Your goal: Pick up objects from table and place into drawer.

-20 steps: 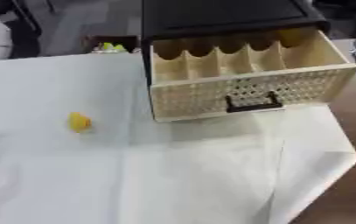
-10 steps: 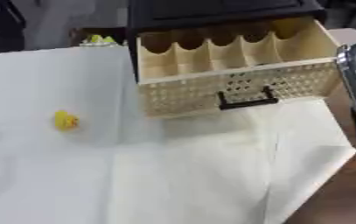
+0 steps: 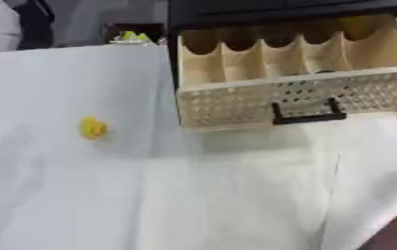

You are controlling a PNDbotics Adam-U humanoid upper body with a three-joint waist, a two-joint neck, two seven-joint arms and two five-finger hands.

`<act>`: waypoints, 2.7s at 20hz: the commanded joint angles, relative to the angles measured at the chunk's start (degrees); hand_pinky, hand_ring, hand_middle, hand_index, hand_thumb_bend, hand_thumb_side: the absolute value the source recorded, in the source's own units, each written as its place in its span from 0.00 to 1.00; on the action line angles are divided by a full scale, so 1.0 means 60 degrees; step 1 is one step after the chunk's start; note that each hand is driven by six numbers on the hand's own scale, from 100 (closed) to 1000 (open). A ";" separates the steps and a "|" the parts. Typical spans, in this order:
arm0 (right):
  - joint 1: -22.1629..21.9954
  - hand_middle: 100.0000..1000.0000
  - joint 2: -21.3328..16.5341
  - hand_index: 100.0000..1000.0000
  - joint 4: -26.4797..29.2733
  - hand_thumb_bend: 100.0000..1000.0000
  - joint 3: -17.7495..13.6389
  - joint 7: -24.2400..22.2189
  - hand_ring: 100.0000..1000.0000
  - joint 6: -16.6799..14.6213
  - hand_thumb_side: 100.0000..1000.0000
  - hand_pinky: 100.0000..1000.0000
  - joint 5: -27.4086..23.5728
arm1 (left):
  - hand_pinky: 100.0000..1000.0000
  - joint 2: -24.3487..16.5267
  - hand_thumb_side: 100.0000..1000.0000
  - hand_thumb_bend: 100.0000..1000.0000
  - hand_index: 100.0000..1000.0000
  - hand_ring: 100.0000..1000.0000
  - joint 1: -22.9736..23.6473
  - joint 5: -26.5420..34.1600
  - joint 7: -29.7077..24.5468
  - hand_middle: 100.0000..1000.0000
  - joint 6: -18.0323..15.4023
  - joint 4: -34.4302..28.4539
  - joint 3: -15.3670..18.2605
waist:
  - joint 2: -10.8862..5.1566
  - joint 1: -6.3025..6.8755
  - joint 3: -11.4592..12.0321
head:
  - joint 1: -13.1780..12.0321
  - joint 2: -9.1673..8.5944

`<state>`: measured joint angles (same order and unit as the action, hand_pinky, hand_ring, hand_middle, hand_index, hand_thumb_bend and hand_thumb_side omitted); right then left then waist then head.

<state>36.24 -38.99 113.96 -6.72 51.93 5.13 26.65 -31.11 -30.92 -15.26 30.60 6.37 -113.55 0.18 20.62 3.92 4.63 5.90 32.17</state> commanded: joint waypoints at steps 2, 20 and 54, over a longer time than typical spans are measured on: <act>0.0046 0.63 -0.0099 0.86 0.0105 0.00 -0.0111 0.0006 0.73 0.0010 1.00 0.55 -0.0023 | 0.74 -0.0592 1.00 0.00 0.86 0.83 -0.0273 -0.0505 -0.0309 0.79 0.0387 -0.0174 0.0017 | -0.0277 -0.0079 -0.0023 | 0.0347 0.0000; -0.0178 0.61 -0.0115 0.86 0.0105 0.00 -0.0110 0.0006 0.70 0.0282 1.00 0.53 -0.0336 | 0.80 -0.2281 1.00 0.11 0.91 0.75 -0.1692 -0.4173 -0.6130 0.69 0.0920 0.0633 -0.1113 | -0.0573 -0.0183 -0.0098 | 0.0830 0.0250; -0.0211 0.59 0.0014 0.85 0.0105 0.00 0.0044 0.0006 0.67 0.0421 1.00 0.50 -0.0762 | 0.75 -0.1150 0.79 0.48 0.97 0.77 -0.4165 -0.4578 -1.0491 0.77 -0.0700 0.3991 -0.4028 | -0.0747 -0.0029 -0.0092 | 0.0873 -0.0235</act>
<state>34.28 -37.98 113.96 -6.31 51.81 7.37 22.50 -37.25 -54.56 -42.40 -31.61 2.53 -89.60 -24.01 17.65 3.87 4.02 11.04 31.56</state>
